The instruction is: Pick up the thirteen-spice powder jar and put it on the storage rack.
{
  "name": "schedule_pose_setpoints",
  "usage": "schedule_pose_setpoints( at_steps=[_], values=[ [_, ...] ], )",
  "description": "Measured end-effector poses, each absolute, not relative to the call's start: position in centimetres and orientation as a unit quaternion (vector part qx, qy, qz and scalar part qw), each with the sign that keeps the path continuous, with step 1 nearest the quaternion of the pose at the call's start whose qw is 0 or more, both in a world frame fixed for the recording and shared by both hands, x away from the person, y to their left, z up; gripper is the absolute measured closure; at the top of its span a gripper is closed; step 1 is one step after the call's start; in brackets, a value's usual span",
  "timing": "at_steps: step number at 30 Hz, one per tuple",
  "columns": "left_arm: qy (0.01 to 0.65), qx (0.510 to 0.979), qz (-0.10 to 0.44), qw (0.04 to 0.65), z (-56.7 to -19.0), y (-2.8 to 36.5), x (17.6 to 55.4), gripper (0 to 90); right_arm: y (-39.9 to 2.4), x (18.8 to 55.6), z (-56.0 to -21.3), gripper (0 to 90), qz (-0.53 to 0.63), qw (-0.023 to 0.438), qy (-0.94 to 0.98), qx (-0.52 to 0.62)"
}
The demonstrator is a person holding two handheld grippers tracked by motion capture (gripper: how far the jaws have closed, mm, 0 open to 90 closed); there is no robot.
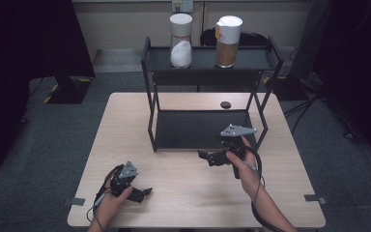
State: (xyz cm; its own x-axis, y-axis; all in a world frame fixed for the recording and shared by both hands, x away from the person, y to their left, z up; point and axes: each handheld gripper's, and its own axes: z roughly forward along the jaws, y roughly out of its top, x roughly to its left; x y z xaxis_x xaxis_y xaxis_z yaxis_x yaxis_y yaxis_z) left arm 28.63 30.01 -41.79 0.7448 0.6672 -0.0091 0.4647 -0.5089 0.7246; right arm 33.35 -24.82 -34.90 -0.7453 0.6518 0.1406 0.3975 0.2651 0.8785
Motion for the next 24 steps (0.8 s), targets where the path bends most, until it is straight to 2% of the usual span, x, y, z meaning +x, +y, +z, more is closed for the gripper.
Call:
schedule_pose_setpoints(
  at_steps=[24],
  values=[
    [0.330,0.858,0.137,0.370,-41.8,30.0,28.6,0.0,-25.5,32.9,-37.9,0.4,0.480,0.117,0.810,0.315]
  ],
)
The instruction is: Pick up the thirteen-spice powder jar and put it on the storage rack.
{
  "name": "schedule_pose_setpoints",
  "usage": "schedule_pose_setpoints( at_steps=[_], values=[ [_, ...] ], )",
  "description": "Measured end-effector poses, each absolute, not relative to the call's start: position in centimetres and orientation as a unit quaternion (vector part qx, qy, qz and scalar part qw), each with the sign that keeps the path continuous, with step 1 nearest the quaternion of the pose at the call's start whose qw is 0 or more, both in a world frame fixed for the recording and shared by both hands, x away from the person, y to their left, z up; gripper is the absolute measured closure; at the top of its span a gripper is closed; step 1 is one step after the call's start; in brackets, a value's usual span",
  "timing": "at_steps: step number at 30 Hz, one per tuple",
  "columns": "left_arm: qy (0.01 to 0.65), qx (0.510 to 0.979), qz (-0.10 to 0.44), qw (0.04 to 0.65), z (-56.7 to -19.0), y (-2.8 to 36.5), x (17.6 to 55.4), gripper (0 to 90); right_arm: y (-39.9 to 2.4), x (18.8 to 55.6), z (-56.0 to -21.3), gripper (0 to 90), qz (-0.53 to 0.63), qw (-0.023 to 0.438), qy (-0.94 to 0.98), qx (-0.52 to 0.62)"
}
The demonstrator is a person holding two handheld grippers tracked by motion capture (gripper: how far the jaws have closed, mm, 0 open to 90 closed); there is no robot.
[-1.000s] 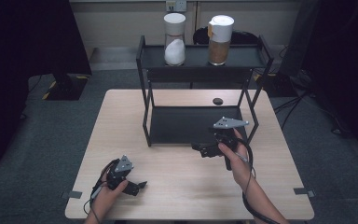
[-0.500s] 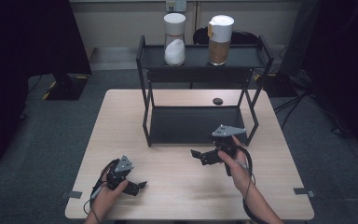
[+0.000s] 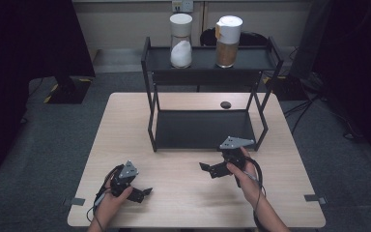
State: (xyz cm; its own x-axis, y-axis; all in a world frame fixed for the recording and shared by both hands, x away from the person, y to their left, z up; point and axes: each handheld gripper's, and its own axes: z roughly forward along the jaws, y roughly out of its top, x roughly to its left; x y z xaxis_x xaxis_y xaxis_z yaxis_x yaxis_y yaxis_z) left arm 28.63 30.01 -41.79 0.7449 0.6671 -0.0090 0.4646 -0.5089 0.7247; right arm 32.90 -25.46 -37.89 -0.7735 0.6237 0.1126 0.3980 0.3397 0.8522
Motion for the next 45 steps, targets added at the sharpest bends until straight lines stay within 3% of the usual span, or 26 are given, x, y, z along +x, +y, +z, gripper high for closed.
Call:
schedule_pose_setpoints(
  at_steps=[45],
  values=[
    [0.330,0.858,0.137,0.370,-41.8,30.0,28.6,0.0,-30.6,31.1,-40.1,0.7,0.454,0.110,0.823,0.322]
  ],
)
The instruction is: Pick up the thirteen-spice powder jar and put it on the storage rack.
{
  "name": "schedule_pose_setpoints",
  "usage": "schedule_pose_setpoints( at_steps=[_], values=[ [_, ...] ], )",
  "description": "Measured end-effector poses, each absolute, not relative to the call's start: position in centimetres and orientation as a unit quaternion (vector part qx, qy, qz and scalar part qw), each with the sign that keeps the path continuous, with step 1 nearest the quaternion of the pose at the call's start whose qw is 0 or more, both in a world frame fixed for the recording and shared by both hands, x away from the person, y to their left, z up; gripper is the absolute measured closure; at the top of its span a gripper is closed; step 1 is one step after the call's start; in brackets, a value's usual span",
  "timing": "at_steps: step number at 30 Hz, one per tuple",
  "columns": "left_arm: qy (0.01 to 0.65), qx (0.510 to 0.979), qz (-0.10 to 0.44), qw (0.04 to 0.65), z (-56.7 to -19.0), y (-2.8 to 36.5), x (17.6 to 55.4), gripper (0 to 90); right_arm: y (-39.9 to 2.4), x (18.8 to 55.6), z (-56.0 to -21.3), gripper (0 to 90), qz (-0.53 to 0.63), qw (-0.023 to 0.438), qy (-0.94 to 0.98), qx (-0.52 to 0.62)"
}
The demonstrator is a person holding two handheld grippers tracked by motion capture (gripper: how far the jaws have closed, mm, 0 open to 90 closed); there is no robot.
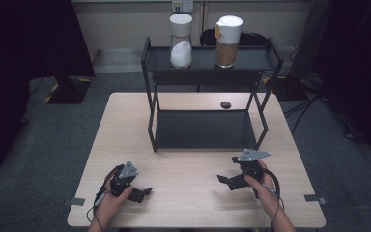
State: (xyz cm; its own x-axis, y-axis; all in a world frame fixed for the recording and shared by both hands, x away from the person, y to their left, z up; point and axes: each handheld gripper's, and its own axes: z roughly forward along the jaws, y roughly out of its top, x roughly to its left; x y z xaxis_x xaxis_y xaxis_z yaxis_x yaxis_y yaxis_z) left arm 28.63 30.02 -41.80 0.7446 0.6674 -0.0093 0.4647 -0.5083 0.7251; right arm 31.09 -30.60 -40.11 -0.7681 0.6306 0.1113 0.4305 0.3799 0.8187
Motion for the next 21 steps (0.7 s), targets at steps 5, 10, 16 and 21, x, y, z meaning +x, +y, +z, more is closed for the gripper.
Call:
schedule_pose_setpoints(
  at_steps=[5,10,16,21],
  values=[
    [0.330,0.858,0.137,0.370,-41.8,30.0,28.6,0.0,-31.1,30.9,-40.0,0.7,0.450,0.111,0.827,0.319],
    [0.330,0.858,0.137,0.370,-41.8,30.0,28.6,0.0,-31.7,30.6,-40.0,0.7,0.449,0.114,0.826,0.321],
    [0.330,0.858,0.137,0.370,-41.8,30.0,28.6,0.0,-32.4,30.4,-40.0,0.7,0.448,0.116,0.826,0.323],
    [0.330,0.858,0.137,0.370,-41.8,30.0,28.6,0.0,-33.1,30.1,-40.2,0.7,0.448,0.118,0.824,0.326]
  ],
)
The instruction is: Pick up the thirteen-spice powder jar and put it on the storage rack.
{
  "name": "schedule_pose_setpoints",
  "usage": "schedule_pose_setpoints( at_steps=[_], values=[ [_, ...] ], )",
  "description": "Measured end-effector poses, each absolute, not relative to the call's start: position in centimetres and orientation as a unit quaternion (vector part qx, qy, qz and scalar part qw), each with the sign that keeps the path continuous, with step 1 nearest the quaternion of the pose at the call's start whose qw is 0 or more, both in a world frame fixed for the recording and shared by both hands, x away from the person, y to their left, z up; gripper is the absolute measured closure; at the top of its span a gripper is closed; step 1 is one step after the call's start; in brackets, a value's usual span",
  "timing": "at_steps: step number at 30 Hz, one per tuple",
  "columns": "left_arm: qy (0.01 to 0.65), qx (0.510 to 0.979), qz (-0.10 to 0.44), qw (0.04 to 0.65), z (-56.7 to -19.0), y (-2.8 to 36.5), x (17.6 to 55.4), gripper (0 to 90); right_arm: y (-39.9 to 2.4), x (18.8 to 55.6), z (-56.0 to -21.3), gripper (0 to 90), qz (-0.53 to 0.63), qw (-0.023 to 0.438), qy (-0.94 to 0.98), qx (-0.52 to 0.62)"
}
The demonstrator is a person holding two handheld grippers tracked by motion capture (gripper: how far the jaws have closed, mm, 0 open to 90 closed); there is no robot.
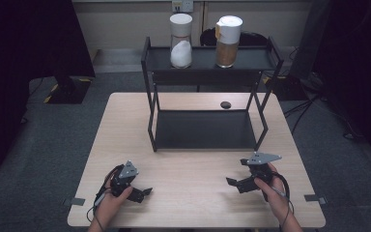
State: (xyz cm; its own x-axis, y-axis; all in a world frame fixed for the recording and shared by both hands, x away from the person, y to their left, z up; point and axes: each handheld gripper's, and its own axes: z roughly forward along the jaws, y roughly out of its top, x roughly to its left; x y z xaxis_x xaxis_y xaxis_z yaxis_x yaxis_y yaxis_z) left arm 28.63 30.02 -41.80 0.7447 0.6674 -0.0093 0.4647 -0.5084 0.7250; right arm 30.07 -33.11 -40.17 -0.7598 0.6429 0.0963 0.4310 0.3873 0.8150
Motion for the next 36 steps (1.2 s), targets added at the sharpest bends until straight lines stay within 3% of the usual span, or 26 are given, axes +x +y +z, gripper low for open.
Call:
schedule_pose_setpoints(
  at_steps=[36],
  values=[
    [0.330,0.858,0.137,0.370,-41.8,30.0,28.6,0.0,-38.3,27.2,-41.0,0.7,0.437,0.149,0.811,0.360]
  ],
)
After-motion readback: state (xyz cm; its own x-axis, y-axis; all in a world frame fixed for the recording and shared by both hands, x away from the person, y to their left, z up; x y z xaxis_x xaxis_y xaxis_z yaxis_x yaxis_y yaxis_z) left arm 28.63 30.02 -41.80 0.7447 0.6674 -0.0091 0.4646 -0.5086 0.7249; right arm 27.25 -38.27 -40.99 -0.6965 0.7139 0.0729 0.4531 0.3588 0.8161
